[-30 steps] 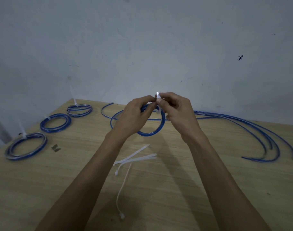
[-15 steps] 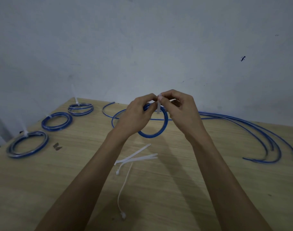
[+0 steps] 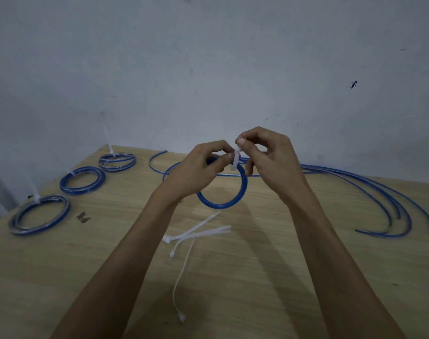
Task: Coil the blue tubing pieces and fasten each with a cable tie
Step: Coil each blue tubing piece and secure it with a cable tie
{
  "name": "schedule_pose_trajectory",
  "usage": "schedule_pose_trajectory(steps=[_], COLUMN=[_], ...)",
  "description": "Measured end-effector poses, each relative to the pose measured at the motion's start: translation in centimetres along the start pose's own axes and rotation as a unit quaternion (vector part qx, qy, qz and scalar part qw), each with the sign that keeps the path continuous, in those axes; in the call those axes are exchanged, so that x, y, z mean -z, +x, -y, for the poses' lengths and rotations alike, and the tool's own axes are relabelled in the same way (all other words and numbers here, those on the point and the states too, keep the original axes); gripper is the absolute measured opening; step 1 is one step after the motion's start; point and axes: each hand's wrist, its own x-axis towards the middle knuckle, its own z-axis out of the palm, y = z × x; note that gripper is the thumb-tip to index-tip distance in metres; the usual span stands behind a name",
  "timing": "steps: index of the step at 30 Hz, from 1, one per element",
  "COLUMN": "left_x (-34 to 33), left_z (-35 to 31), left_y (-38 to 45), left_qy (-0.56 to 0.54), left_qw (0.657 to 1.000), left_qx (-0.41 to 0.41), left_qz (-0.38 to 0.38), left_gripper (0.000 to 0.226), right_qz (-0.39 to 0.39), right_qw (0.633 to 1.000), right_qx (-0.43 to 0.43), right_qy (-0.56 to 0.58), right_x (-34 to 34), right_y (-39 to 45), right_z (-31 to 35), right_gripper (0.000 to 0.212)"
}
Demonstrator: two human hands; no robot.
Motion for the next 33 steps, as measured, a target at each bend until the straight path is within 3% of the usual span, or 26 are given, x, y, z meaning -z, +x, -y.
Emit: schedule_pose_trajectory(steps=[16,20,26,33], left_x=[0.3,0.1,0.0,-0.5], left_z=[-1.3,-1.3,-1.2,-0.6], left_y=[-0.4,-0.4,-0.2,0.2], left_qy=[-0.046,-0.014,0.002,0.005], left_qw=[0.997,0.997,0.999,0.999], left_qx=[0.018,-0.004,-0.014,0.038], left_qz=[0.061,0.073,0.036,-0.013], left_gripper=[0.026,0.028,0.024,0.032], right_qz=[-0.099,-0.104,-0.08,-0.023], right_qw=[0.991,0.987,0.983,0.986], right_qx=[-0.088,-0.116,-0.151,-0.127], right_qy=[0.028,0.034,0.062,0.104], right_x=[0.9,0.7,1.2,0.7], right_y=[0.1,0.2,0.5,0.3], right_z=[-0.3,-0.9,-1.3,-1.0], right_gripper=[0.016,0.017,0.021,0.019])
